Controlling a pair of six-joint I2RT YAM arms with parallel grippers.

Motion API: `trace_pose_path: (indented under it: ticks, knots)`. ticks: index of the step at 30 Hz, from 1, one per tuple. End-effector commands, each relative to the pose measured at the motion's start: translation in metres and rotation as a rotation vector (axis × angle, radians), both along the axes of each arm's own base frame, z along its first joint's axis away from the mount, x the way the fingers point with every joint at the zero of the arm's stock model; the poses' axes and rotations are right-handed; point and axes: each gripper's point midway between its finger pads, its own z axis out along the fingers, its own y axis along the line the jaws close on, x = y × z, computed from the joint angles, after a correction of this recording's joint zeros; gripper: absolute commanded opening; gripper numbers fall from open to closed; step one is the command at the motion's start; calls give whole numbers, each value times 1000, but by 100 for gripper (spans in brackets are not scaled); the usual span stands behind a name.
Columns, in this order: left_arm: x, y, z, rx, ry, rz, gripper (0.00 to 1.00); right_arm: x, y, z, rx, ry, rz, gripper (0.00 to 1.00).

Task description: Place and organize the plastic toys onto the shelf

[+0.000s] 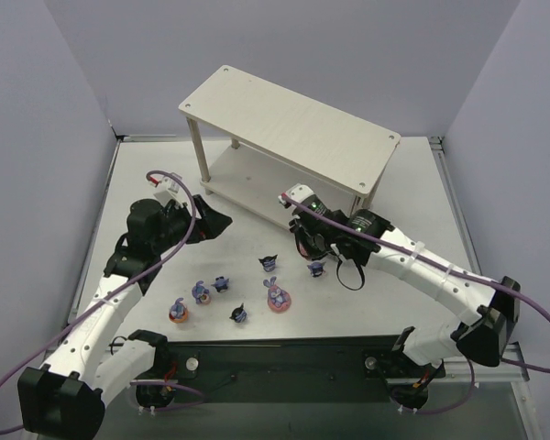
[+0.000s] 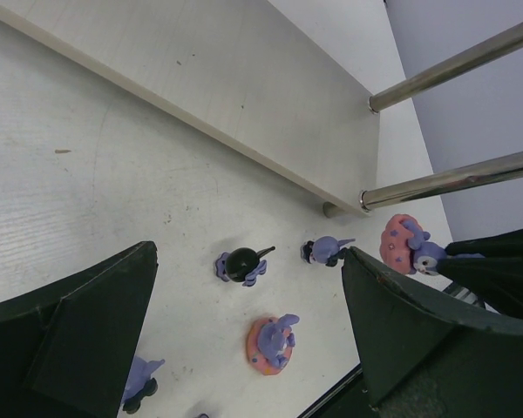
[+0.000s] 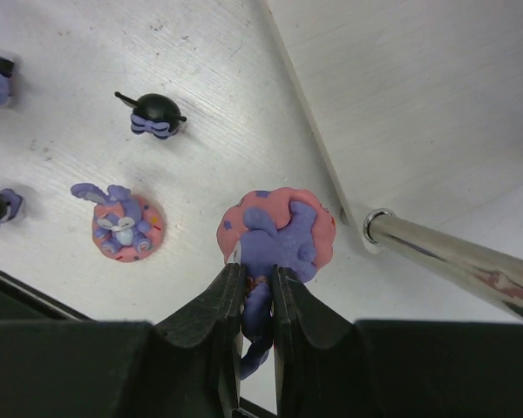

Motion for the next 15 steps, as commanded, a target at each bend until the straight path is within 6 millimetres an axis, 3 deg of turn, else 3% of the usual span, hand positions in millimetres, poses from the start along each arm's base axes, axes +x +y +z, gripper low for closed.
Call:
trace_pose_path:
  ticks: [1, 4, 15]
  knots:
    - [2, 10, 33, 25, -95, 29, 97, 19, 5, 10, -51, -83, 10, 0]
    - [1, 11, 33, 30, -93, 31, 97, 20, 11, 25, -17, -105, 31, 0]
    - [2, 11, 33, 35, -90, 27, 97, 16, 9, 145, 139, -297, 125, 0]
